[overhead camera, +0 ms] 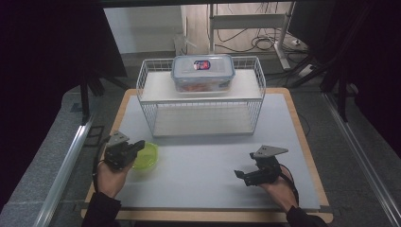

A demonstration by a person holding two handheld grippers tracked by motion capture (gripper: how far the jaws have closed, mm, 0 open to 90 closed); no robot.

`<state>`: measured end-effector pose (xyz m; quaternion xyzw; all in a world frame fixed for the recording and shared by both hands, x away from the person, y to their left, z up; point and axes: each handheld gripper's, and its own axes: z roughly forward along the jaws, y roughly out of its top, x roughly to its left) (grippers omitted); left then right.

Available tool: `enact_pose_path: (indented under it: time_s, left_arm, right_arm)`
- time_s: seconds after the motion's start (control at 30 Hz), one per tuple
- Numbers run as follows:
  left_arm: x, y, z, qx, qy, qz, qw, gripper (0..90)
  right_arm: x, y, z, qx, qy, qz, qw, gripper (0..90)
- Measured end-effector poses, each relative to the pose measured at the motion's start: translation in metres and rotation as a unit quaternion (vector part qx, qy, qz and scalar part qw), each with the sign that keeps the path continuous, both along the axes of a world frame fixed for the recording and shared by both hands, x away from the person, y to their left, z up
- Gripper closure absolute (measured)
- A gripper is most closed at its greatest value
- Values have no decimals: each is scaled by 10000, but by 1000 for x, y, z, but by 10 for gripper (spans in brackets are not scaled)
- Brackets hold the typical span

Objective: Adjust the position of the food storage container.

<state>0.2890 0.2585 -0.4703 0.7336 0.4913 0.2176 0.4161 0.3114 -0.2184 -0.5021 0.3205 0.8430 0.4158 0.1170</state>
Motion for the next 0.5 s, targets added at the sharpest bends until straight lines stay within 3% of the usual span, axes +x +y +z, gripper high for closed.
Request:
enact_pose_path:
  time_s: [0.13,0.2,0.5]
  left_arm:
    - [2,29,-8,-109,111,368,9992,898]
    - [3,35,-13,-98,171,476,9987,898]
    - [9,40,-34,106,505,708,9962,897]
  right_arm:
    - [0,1,-1,-32,-6,29,10000,64]
    - [0,1,-1,-38,-2,33,10000,64]
    - [0,2,-2,-99,10,54,9999,69]
